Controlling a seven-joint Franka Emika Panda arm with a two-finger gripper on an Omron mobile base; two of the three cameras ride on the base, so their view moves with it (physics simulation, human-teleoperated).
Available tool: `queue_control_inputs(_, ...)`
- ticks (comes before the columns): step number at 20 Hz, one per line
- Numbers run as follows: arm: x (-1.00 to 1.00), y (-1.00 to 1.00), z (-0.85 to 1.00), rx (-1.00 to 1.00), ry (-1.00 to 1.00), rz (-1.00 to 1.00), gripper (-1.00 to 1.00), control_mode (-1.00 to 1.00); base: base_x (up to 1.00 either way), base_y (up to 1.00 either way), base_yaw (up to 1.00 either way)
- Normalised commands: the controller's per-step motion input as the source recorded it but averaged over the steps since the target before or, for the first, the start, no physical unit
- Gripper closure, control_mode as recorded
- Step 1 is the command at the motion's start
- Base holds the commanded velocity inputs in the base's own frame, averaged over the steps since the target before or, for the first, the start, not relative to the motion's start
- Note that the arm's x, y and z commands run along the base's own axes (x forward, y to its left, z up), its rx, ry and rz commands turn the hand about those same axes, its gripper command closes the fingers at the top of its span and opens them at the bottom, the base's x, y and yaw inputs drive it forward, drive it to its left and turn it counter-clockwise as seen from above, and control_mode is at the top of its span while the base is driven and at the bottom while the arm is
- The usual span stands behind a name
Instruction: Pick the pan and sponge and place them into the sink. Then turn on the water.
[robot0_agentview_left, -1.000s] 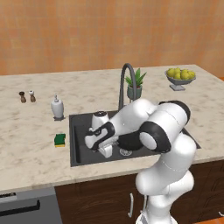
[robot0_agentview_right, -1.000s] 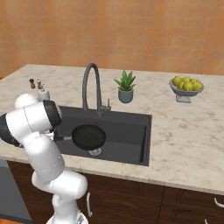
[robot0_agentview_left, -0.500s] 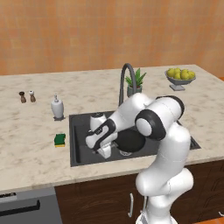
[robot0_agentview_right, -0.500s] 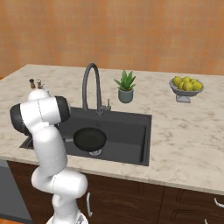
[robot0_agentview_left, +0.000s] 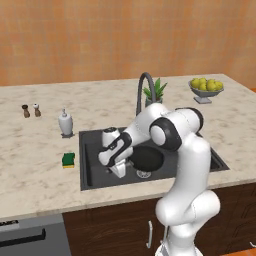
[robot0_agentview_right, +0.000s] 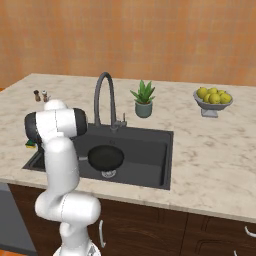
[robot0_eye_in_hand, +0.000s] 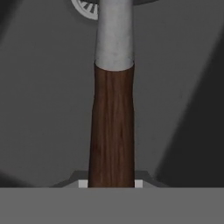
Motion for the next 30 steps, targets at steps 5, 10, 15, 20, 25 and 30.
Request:
queue_control_inputs(5,0.24,-0.18,-0.46,0.04,-0.04,0.0,1.0,-1.0,0.0,0.0,0.0)
queue_control_inputs(10,0.06,-0.07,-0.44,0.01,-0.01,0.0,1.0,-1.0,0.0,0.0,0.0)
queue_control_inputs(15,0.14,0.0,-0.27,0.0,0.0,0.0,1.0,-1.0,0.0,0.0,0.0)
queue_control_inputs(20,0.23,0.09,-0.25,0.0,0.0,0.0,1.0,-1.0,0.0,0.0,0.0)
queue_control_inputs(25,0.15,0.07,-0.21,0.0,0.0,0.0,1.0,-1.0,0.0,0.0,0.0)
queue_control_inputs(30,0.02,0.02,-0.22,0.0,0.0,0.0,1.0,-1.0,0.0,0.0,0.0)
